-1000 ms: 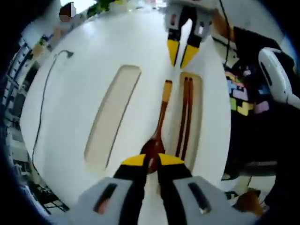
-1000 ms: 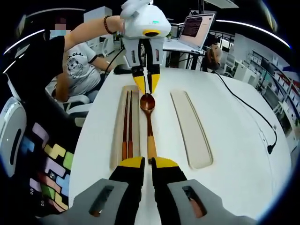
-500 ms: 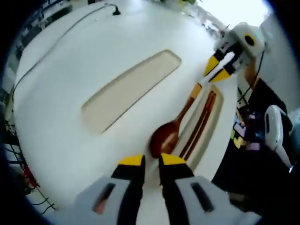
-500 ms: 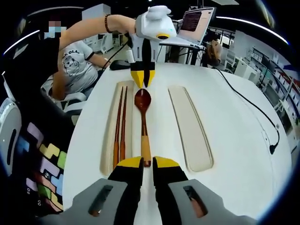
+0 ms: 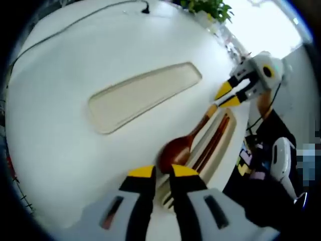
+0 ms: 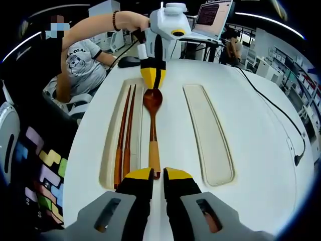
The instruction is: Arrange the utensils inside the cutlery case until each visible utensil rests in its matching compartment.
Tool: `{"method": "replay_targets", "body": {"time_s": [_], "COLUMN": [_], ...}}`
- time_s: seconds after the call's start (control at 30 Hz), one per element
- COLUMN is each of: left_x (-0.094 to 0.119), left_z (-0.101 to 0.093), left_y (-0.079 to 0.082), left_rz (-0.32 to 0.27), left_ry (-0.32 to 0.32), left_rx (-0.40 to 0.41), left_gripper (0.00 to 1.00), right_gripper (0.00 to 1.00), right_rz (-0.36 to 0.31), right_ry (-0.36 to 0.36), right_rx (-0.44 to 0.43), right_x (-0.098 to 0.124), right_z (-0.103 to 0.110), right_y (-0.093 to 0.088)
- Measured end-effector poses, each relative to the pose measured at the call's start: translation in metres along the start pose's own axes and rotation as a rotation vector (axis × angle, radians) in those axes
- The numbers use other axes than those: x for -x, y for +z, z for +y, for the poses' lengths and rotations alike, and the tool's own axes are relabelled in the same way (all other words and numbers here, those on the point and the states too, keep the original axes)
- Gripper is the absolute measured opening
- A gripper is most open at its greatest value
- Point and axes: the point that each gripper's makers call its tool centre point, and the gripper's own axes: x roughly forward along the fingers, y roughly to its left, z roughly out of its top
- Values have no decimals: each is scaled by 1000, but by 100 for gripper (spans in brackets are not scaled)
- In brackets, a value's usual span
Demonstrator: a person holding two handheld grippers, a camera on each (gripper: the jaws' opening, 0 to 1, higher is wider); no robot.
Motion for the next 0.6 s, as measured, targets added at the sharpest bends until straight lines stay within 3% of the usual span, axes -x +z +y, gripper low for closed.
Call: {"method": "replay_targets", "body": {"time_s": [0.37, 0.6], "left_x": [-6, -7], "left_z": [-2, -3], "left_y": [3, 4], "left_rz": [-33, -73], "left_ry": [-43, -109], "left_rx": [72, 151], "left_gripper": [10, 8], "right_gripper": [6, 5], "right_rz": [7, -12], "right_ry": [16, 8], "right_rx": [3, -20], "right_x": [-4, -4], "right_z": [0, 0], "right_y": [-1, -1]}}
